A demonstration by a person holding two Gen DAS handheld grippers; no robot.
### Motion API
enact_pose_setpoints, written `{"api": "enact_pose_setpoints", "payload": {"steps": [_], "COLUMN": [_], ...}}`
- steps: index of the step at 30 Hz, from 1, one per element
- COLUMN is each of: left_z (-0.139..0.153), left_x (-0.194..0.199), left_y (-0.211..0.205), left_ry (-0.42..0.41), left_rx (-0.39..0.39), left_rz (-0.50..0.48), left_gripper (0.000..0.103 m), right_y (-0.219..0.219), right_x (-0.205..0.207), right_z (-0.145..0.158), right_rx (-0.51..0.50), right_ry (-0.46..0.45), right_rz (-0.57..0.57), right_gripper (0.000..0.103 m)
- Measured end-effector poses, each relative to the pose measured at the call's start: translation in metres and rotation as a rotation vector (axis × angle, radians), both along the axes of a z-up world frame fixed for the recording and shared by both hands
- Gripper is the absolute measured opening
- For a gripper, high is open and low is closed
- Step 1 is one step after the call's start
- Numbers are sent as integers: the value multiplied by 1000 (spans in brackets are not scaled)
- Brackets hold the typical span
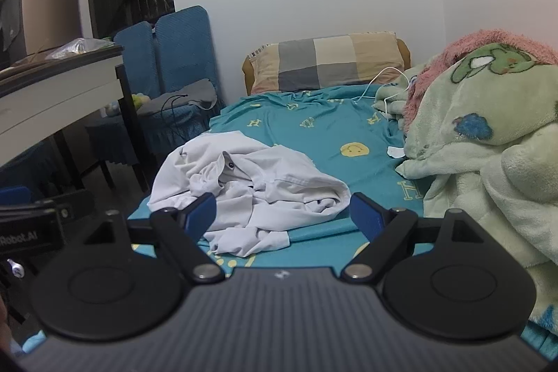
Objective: Fold clothes
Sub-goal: 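Move both grippers toward the crumpled white sweatshirt on the bed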
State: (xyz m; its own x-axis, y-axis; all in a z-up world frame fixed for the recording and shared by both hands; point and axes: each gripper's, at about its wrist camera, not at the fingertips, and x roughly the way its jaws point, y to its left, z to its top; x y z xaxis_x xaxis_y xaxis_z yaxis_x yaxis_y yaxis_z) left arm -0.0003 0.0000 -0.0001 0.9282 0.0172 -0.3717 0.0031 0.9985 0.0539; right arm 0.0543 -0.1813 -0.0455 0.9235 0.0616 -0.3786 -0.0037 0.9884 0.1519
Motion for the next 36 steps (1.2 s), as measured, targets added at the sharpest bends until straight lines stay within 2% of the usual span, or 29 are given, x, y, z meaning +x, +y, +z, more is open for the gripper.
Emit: {"api": "enact_pose_setpoints", "payload": {"steps": [36], "left_z": [-11], "left_x": [3], "left_y": [0], "left_ry": [43], "left_rx": [14], "left_rz": [-19], "left_gripper": [103], "right_y": [1], "right_x": [-4], "right_z": [-1], "right_rx": [-12], "right_ry": [-12], "right_rz": [4], "right_gripper": [85]}}
